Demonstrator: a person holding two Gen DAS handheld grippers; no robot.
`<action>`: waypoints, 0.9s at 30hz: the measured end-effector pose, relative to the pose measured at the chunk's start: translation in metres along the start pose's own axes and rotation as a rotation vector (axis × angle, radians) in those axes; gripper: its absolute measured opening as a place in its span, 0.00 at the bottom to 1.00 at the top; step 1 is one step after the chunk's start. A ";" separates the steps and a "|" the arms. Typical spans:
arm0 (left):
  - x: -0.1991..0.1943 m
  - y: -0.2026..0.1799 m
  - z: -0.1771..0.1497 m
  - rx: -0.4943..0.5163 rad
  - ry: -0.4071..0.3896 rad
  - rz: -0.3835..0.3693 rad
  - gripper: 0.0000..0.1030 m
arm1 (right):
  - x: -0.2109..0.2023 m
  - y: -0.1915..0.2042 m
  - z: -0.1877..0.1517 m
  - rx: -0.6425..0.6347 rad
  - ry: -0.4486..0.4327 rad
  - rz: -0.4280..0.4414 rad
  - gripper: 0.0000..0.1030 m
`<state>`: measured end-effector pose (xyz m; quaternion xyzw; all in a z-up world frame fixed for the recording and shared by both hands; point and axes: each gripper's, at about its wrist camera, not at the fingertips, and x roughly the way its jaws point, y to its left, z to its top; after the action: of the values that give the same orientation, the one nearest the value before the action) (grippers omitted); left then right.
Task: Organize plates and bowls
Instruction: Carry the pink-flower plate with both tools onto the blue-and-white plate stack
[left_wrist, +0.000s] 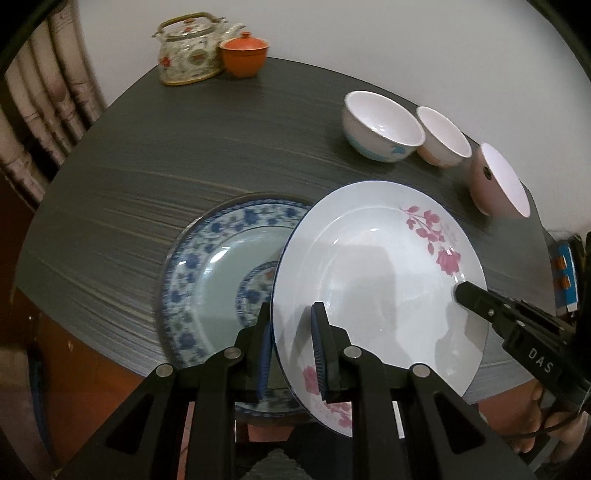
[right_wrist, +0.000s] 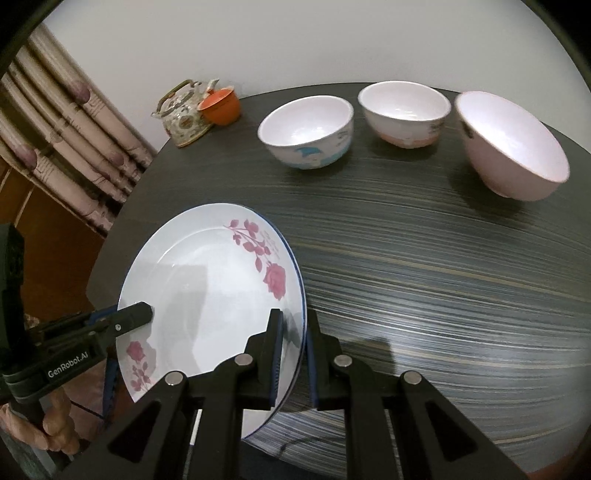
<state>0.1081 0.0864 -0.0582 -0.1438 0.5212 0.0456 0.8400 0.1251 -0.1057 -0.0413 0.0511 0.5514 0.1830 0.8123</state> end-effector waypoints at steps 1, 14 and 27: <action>-0.001 0.005 0.000 -0.009 -0.001 0.003 0.16 | 0.002 0.004 0.001 -0.005 0.002 0.002 0.12; 0.006 0.055 -0.005 -0.095 0.004 0.037 0.16 | 0.038 0.038 0.006 -0.031 0.060 0.022 0.12; 0.025 0.074 -0.008 -0.127 0.019 0.069 0.17 | 0.059 0.050 0.005 -0.046 0.097 0.016 0.12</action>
<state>0.0961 0.1526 -0.0980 -0.1792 0.5299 0.1059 0.8221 0.1372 -0.0384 -0.0766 0.0280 0.5854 0.2042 0.7841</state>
